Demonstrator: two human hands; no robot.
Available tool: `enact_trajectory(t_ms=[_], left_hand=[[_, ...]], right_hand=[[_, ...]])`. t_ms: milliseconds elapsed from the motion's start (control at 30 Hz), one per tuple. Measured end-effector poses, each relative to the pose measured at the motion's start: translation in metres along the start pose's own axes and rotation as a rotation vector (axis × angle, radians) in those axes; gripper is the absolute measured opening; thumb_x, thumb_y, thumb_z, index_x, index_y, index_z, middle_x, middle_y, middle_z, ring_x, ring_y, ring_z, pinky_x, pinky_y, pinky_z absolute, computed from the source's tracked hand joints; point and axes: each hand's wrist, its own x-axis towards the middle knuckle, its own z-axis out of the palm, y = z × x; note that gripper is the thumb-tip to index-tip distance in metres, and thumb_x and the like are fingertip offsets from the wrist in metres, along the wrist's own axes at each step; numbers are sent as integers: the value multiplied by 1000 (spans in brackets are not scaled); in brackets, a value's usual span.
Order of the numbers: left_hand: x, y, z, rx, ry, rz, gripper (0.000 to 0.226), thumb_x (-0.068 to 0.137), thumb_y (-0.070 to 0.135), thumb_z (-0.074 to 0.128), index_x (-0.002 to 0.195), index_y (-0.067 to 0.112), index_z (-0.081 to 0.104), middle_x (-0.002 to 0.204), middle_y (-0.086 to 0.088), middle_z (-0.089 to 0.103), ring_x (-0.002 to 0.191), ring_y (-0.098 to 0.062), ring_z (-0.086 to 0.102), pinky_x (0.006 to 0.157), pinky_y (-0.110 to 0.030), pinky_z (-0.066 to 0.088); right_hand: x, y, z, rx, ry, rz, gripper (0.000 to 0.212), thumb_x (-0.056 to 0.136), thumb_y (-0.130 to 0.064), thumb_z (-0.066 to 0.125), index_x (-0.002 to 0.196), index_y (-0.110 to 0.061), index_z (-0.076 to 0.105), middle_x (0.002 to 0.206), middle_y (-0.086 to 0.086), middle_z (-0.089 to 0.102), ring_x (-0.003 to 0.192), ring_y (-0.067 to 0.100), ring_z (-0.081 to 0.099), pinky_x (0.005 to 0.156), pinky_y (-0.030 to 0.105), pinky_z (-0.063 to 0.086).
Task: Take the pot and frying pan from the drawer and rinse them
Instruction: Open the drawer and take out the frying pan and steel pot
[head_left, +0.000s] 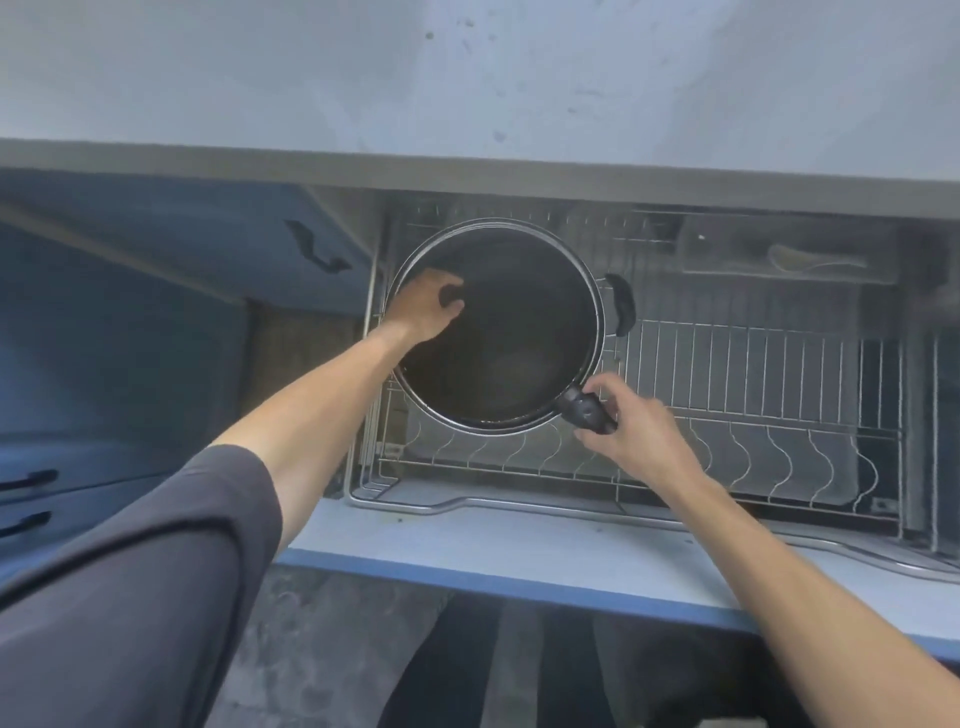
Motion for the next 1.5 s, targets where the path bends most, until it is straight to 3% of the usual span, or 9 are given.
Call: enact_trajectory(t_ms=[400, 533, 633, 733, 867, 1000, 1133, 1300, 1500], left_hand=[[-21, -5, -18, -46, 100, 112, 32, 90, 16, 58, 120, 24, 60, 136, -3, 44, 125, -17, 44, 101, -19, 27], [-51, 2, -41, -40, 62, 128, 24, 87, 17, 57, 105, 31, 62, 121, -3, 61, 108, -18, 58, 98, -31, 42], [-89, 15, -62, 50, -24, 148, 22, 84, 23, 58, 98, 39, 61, 99, 10, 65, 88, -10, 59, 88, -34, 48], [-133, 31, -84, 50, -106, 175, 22, 80, 26, 64, 92, 45, 60, 79, 28, 62, 77, 8, 58, 77, -25, 44], [-186, 61, -125, 52, -101, 261, 23, 75, 30, 67, 88, 48, 60, 91, 43, 54, 82, 17, 52, 69, -19, 39], [-218, 97, -183, 19, 58, 319, 23, 73, 35, 64, 92, 47, 60, 97, 32, 58, 88, 2, 57, 77, -23, 45], [-212, 131, -249, -83, 190, 410, 29, 76, 11, 70, 89, 37, 68, 91, 34, 61, 83, 11, 57, 74, -6, 42], [-160, 152, -309, -27, 266, 386, 32, 78, 11, 68, 87, 41, 66, 75, 41, 60, 71, 13, 58, 70, -12, 46], [-85, 160, -330, 63, 298, 276, 19, 78, 27, 68, 90, 42, 65, 93, 5, 69, 89, -16, 64, 73, -28, 44]], right_hand=[[-22, 19, -34, 87, -46, -11, 42, 69, -25, 77, 98, -44, 54, 71, -2, 66, 57, 12, 51, 59, 19, 44], [-51, 22, -58, 73, -61, -47, 44, 67, -26, 79, 97, -45, 53, 67, -4, 64, 52, 11, 45, 59, 24, 41], [-81, 23, -81, 55, -97, -62, 45, 66, -28, 80, 98, -46, 53, 69, -1, 64, 60, 23, 49, 63, 30, 44], [-116, 19, -112, 63, -131, -85, 44, 68, -26, 79, 99, -46, 54, 61, -7, 55, 54, 15, 36, 56, 26, 35], [-159, -6, -163, 60, -180, -137, 45, 69, -22, 78, 100, -46, 55, 58, -1, 51, 53, 8, 28, 52, 21, 26], [-178, -41, -221, 70, -123, -192, 45, 68, -21, 80, 100, -45, 58, 62, -3, 55, 54, 12, 34, 55, 24, 31], [-165, -83, -280, 42, -13, -247, 42, 68, -19, 80, 96, -44, 61, 65, -4, 60, 57, 18, 42, 58, 23, 35], [-105, -128, -330, -45, 125, -295, 41, 69, -23, 78, 100, -44, 62, 73, -3, 67, 68, 23, 60, 71, 27, 45], [-27, -146, -352, -34, 203, -244, 34, 73, -26, 76, 97, -46, 64, 93, -5, 72, 88, 16, 65, 71, 27, 46]])
